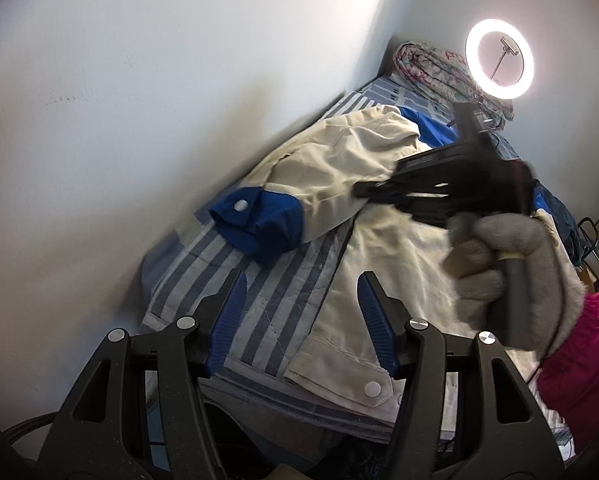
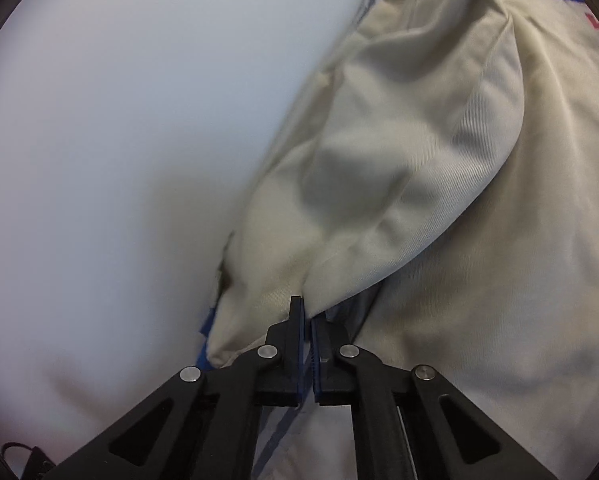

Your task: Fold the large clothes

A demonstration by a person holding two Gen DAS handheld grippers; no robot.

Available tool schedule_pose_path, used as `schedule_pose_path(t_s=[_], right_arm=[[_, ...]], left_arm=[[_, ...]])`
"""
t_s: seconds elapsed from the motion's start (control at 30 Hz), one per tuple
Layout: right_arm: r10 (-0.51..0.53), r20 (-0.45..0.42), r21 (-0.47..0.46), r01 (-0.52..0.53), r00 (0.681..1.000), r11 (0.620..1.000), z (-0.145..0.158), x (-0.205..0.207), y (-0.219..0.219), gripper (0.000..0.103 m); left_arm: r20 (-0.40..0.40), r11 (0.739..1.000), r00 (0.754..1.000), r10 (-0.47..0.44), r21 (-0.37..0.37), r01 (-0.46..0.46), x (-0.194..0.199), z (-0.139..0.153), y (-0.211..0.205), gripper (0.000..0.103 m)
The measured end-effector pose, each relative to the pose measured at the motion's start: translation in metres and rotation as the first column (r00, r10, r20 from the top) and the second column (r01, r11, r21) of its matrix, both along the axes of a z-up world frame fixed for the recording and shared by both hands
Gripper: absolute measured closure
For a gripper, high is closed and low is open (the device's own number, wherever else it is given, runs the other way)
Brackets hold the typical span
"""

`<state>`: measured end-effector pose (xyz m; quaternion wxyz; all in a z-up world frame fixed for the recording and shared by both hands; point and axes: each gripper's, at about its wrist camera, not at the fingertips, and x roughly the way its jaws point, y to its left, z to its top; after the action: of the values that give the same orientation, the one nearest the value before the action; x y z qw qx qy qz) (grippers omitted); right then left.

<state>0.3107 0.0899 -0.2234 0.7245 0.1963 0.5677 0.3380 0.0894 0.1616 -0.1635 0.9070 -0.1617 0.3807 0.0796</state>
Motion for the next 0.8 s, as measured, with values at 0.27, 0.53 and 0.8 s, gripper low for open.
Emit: schedule_pose_path(t_s=[0.27,0.53,0.8], right_arm=[[-0.053,0.047,-0.103,0.057,0.998,0.993,0.023,-0.003,-0.064,0.103],[-0.006,0.087,-0.248,0.028,0.996,0.968,-0.008,-0.014,-0.055,0.103],[0.01,0.117,-0.234,0.018,0.993,0.972,-0.007,-0.022,-0.066,0.09]], left_arm=[[-0.025,1.0,0.999,-0.023,-0.018,0.023,0.011,0.001,0.003,0.044],[-0.084,0.995,0.994,-0.076,-0.073,0.07,0.066,-0.012,-0.001,0.044],[-0.167,0.993,0.986,-0.019,-0.12,-0.001,0.114,-0.048,0.013,0.044]])
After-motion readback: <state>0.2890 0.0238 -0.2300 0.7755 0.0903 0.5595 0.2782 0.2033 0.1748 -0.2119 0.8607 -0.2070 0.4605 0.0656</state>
